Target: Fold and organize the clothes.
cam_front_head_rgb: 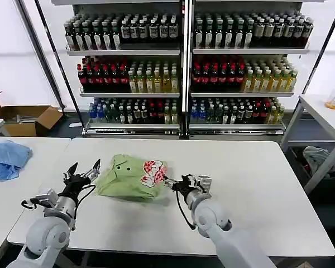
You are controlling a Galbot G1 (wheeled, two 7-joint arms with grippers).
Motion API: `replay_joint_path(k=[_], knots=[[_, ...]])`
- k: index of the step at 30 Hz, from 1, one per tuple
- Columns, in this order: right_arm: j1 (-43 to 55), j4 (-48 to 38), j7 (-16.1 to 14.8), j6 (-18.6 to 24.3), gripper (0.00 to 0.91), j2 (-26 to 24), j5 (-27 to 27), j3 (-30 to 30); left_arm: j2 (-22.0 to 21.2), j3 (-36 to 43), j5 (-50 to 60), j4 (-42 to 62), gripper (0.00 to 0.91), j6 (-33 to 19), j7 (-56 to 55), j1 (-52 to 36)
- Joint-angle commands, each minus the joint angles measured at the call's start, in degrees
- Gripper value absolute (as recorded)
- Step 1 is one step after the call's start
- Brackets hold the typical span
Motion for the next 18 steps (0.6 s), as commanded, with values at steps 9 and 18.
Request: replay_joint_path(k=[9,18], knots=[[4.57,-12.93,-0.03,2.24,0.000,9.82,4.17,-2.97,0.90,-5.35,-0.48,-1.88,0.907,-0.59,-0.26,5.28],[4.19,-13.36,-0.49,4.05,0.000,8.70,1.13,-2.66,0.75,-5.06,-0.66,-1.67,0.907,-0.57,-0.18,5.36]])
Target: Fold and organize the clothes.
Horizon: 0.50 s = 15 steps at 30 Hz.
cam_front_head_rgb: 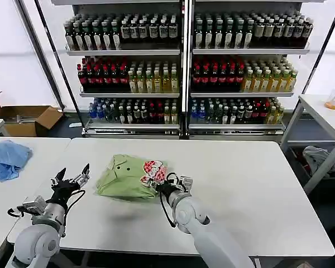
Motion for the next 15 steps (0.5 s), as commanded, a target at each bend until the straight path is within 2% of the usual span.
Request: replay_joint_path(k=[1,5,15], knots=[[0.99,-3.40,-0.56,1.76,0.000,0.74,-3.21,-0.33,0.05,-0.76,-0.22,-0.01,0.907,-0.13,0.04,0.72],[1.25,-4.28,-1.66,2.62,0.000,-1.14,-9.49,-0.26,-0.14,-0.46,-0.21,0.21,0.907,-0.14,0.10,0.46],[2.93,-5.27,-5.16,2.54,0.000,-5.93,-10.72,2.97,-0.44,0.08,-1.57,0.69,0.907,-0.23,0.21,-0.92]])
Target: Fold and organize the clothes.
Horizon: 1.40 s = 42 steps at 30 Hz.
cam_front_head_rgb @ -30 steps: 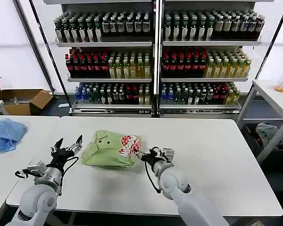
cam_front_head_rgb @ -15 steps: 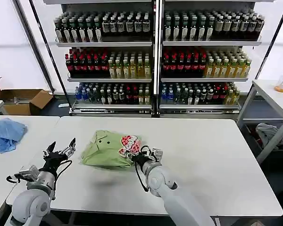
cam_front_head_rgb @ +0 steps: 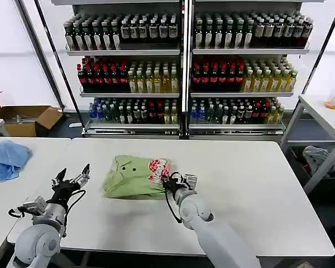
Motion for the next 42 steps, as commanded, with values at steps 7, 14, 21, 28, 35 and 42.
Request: replay_joint_path(k=[7,14,21,28,35,42], knots=[[1.48,-0.91,-5.32,-0.29,0.000,-9.59,-6.10,5.86,0.09,1.16,-0.30,0.56,0.907,0.01,0.38,-1.50],[-0.61,1.85,-8.13,-2.31,0.141,-14.29,-10.10,9.84,0.12,2.39,0.64,0.42,0.907,0.03,0.83,-1.73],[-4.29,7.58,-10.27,7.28,0.907,-14.51,-26.25,12.24,0.19,4.07,4.40,0.52,0.907,-0.81,1.32,-2.31],[-19.49,19.23,-7.65,16.07,0.907,-15.53,-35.50,18.67,0.38,4.58,7.05,-0.85,0.907,-1.43,1.36,-1.20],[-31.31,30.72,-9.23,14.79,0.907,-15.21,-33.22,27.85,-0.91,6.72,13.12,-3.00,0.907,-2.81,2.07,0.57],[-39.02,35.83,-10.39,15.72,0.907,-15.44,-33.19,32.96,-2.48,7.05,15.31,-4.42,0.907,-3.10,2.40,2.00]])
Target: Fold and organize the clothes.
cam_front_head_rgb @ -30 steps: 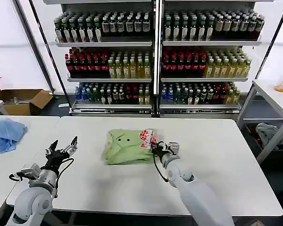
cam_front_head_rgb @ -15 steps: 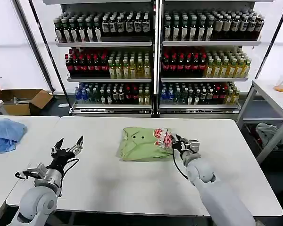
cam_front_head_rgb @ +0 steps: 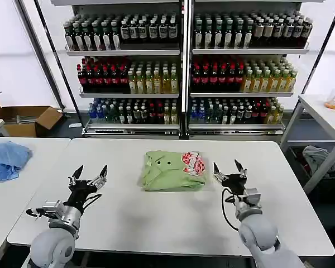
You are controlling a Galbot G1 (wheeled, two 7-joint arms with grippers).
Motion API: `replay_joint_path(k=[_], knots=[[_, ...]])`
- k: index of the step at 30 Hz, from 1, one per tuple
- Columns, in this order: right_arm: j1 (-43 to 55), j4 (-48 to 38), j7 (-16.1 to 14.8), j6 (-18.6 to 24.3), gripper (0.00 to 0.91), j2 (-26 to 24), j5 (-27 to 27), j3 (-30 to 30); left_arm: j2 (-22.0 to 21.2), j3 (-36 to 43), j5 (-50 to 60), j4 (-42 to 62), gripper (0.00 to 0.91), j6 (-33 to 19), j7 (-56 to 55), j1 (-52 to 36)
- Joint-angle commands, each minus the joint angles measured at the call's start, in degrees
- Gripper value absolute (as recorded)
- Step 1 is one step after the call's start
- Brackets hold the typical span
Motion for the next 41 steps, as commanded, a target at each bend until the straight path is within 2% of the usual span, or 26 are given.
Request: replay_joint_path(k=[1,13,32,35,41], knots=[[-17.02,13.61,-1.29,3.60,0.907,-0.51,-3.81,10.82,-1.59,0.82,5.90,-2.09,0.907,-0.51,0.31,2.03],[-18.17,15.60,-0.81,3.09,0.907,0.93,-5.18,9.70,-3.47,-1.27,8.61,-5.56,0.907,0.03,0.84,6.54],[-17.79,17.39,0.59,1.76,0.907,1.90,-7.72,9.76,-3.17,-5.07,8.29,-7.97,0.907,1.99,1.81,11.00],[-17.96,17.39,-0.88,1.88,0.907,1.79,-8.92,10.60,-3.13,-5.24,8.26,-8.03,0.907,2.01,1.81,11.16],[-17.74,17.18,-0.89,3.60,0.907,2.62,-7.41,12.06,-3.19,-4.98,8.23,-7.69,0.907,2.06,2.08,10.92]])
